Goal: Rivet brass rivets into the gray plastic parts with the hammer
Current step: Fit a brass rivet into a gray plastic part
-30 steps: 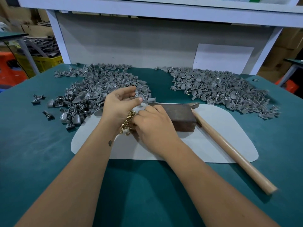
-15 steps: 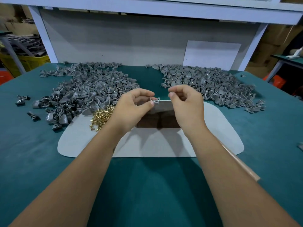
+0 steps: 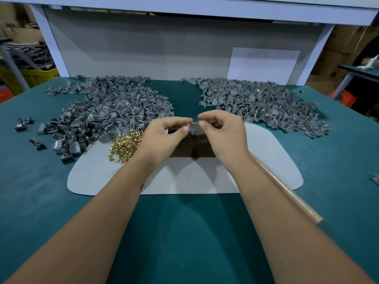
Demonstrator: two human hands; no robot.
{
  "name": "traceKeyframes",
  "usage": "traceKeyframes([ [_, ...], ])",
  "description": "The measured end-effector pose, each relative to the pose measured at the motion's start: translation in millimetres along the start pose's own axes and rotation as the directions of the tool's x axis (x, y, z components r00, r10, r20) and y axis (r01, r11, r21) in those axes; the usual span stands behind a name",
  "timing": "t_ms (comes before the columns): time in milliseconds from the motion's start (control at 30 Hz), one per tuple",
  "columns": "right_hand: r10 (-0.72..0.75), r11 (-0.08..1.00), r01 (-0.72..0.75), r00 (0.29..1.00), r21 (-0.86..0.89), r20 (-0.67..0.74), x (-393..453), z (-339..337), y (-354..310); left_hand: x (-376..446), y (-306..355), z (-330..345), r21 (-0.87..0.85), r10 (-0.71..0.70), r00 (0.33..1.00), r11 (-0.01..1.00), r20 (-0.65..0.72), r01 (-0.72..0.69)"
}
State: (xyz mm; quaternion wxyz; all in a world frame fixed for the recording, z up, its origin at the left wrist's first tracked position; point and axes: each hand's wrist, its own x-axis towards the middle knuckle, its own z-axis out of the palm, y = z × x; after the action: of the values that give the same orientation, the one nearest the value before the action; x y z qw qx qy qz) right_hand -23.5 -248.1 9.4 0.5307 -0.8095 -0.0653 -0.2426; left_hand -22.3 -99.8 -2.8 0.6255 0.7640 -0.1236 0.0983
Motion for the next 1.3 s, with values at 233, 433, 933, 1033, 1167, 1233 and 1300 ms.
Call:
traceKeyframes([
  [233, -0.054, 0.854, 0.024, 0.998, -0.520, -0.043, 10, -28, 0, 5, -1, -4, -0.043, -0.030, 0.989, 0.999, -0.145, 0.024],
  [433, -0.064, 0.569, -0.023, 0.995, -0.822, -0.072, 15, -51, 9, 9, -1, -11, -0.096, -0.010, 0.958, 0.995, -0.288, -0.018],
  [933, -0.014, 0.838, -0.078, 0.987, -0.539, -0.163, 18, -60, 7, 10, 0, -5, -0.145, -0.021, 0.975, 0.989, -0.219, -0.011],
  [1033, 0.080, 0.969, -0.106, 0.989, -0.222, -0.124, 13, -46, -1, 8, 3, 0, -0.204, -0.027, 0.982, 0.979, -0.185, -0.011],
  [1167, 0.145, 0.984, -0.147, 0.989, 0.100, 0.024, 7, -21, -9, 4, 7, 7, -0.248, -0.003, 0.988, 0.968, -0.152, -0.036],
  [1233, 0.145, 0.977, -0.156, 0.986, 0.148, 0.078, 4, -14, -12, 3, 8, 7, -0.253, 0.002, 0.991, 0.967, -0.135, -0.037],
  [1300, 0.149, 0.972, -0.164, 0.984, 0.168, 0.100, 2, -11, -12, 2, 9, 7, -0.280, 0.000, 0.992, 0.959, -0.123, -0.035],
])
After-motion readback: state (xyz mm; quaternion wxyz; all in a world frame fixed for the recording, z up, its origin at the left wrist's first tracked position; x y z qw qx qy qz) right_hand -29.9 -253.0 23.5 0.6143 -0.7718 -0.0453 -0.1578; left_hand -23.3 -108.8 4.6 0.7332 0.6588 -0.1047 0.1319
